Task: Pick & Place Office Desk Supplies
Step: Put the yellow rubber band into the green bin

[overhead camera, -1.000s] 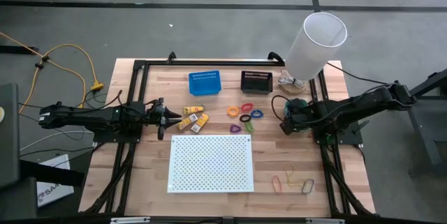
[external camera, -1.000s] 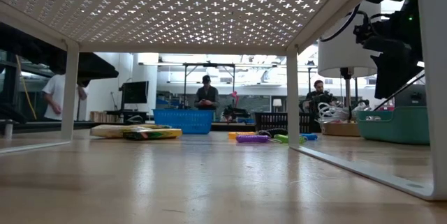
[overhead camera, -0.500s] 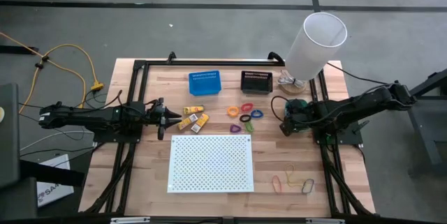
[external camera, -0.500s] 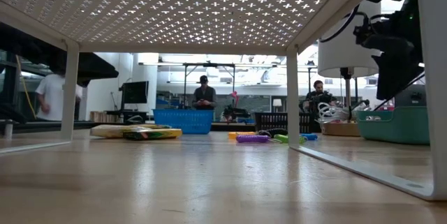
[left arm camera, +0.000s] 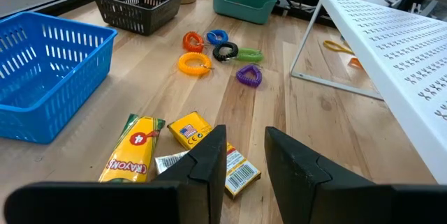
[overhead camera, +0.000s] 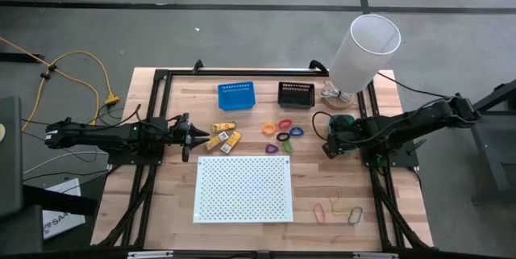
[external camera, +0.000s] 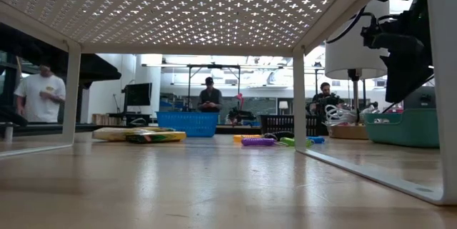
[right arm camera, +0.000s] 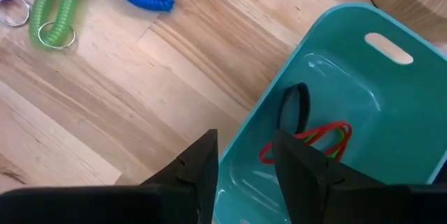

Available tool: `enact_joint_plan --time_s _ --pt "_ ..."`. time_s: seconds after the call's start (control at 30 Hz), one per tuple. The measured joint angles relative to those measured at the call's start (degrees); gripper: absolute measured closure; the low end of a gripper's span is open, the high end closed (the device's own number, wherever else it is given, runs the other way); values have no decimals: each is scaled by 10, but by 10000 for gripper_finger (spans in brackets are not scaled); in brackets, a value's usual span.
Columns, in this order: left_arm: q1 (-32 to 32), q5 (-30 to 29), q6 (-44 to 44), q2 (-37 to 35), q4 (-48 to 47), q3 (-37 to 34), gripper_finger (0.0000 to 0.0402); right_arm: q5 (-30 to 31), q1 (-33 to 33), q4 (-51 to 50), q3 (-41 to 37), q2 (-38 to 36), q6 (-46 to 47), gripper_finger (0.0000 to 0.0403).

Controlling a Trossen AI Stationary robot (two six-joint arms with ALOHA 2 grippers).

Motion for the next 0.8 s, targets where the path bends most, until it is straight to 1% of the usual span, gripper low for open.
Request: enact_joint_plan --time_s 0.8 --pt "0 0 0 0 0 0 307 0 0 5 0 0 0 279"
